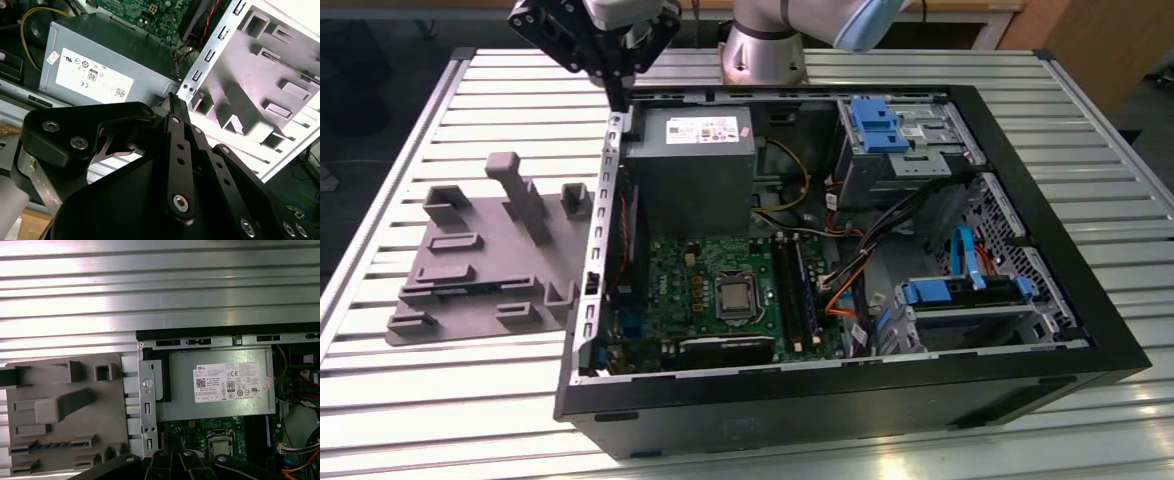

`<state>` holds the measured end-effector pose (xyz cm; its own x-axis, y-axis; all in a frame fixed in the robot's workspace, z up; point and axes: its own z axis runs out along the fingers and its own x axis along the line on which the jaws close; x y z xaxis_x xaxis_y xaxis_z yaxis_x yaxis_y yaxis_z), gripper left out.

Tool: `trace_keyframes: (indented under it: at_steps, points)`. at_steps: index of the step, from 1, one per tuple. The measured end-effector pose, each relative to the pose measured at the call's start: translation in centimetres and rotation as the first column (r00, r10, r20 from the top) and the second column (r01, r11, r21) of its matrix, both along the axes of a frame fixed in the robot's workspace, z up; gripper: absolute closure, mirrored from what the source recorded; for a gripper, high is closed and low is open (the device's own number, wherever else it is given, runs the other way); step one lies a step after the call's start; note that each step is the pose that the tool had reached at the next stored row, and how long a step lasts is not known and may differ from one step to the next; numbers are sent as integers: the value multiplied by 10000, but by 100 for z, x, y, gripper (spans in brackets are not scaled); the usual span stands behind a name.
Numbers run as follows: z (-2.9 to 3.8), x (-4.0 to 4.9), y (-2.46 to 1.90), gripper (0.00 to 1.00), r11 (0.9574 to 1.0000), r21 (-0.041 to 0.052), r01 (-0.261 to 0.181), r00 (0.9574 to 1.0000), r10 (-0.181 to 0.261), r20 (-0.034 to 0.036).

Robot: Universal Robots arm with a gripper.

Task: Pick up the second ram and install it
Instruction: 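Reach for the second ram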

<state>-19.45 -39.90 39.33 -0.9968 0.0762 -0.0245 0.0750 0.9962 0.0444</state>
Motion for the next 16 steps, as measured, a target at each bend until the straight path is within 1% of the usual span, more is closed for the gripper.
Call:
trace_keyframes:
  at_steps: [16]
  points:
    - [0, -162, 0, 89, 10000, 0, 1, 10000, -1, 0]
